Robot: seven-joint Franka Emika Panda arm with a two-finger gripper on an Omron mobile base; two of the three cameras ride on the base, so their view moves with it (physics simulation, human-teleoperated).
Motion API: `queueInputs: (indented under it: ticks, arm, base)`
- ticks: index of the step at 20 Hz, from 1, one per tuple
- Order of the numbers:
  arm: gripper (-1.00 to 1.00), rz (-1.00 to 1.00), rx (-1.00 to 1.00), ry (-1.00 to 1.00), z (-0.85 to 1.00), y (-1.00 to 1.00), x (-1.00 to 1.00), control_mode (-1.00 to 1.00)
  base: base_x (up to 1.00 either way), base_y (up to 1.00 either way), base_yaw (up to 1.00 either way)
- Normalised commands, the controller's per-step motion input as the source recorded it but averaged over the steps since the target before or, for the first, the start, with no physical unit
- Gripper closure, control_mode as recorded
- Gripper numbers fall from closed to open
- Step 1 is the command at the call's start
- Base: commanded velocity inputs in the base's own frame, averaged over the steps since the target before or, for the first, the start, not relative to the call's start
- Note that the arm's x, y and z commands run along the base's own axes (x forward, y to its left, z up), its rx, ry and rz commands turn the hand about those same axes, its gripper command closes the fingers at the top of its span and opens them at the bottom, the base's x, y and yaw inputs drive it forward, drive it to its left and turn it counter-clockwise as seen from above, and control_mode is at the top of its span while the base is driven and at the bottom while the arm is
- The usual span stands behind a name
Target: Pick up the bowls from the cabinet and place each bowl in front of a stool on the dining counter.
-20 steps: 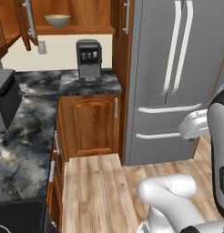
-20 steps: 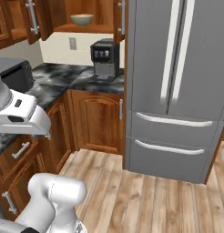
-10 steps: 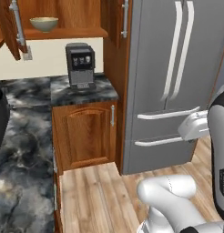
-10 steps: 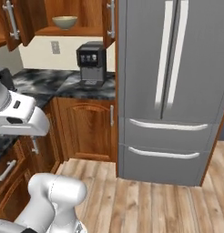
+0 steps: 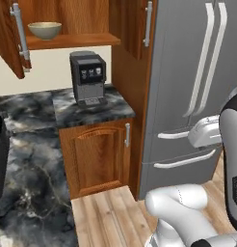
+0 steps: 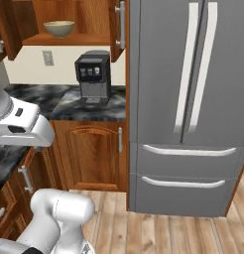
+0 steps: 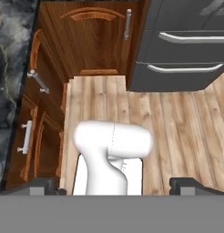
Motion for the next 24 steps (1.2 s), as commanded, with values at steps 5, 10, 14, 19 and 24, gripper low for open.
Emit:
queueInputs:
  ticks: [5, 10, 14, 19, 24]
  arm:
    - [-1.0, 0.0, 0.0, 0.0, 0.0, 0.0, 0.0, 1.0]
    - [-1.0, 0.0, 0.0, 0.0, 0.0, 0.0, 0.0, 1.0]
    - [-1.0, 0.0, 0.0, 0.0, 0.0, 0.0, 0.0, 1.0]
    - [-1.0, 0.0, 0.0, 0.0, 0.0, 0.0, 0.0, 1.0]
    - [-1.0, 0.0, 0.0, 0.0, 0.0, 0.0, 0.0, 1.0]
  base:
    - [0.52, 0.58, -0.01]
    - [0.44, 0.54, 0.0]
    - [0.49, 0.35, 0.0]
    - [0.73, 0.4, 0.0]
    - [0.83, 0.25, 0.0]
